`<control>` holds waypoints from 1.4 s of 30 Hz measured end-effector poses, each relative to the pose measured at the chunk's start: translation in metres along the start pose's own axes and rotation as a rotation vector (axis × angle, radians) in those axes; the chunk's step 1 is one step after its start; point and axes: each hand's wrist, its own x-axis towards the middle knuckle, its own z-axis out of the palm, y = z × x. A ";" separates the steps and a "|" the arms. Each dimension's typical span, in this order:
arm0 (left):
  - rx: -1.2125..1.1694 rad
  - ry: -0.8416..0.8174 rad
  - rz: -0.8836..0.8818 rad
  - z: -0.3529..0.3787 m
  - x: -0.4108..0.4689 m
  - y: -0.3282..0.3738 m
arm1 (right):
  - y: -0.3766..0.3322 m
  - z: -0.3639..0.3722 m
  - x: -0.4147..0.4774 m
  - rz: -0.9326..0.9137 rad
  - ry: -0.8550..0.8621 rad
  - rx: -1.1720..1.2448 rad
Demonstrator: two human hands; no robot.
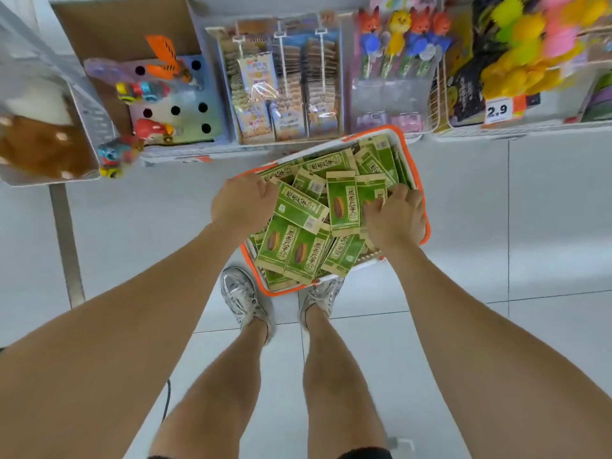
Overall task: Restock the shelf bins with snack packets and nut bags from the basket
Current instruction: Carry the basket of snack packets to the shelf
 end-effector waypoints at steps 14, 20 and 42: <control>-0.179 -0.093 -0.513 0.129 0.075 -0.054 | 0.036 0.089 0.131 0.157 0.031 -0.061; -0.255 -0.126 -0.584 0.130 0.079 -0.065 | 0.025 0.087 0.144 0.215 0.067 -0.391; -0.229 -0.086 -0.495 0.064 0.036 -0.114 | 0.021 0.068 0.059 0.245 -0.161 0.286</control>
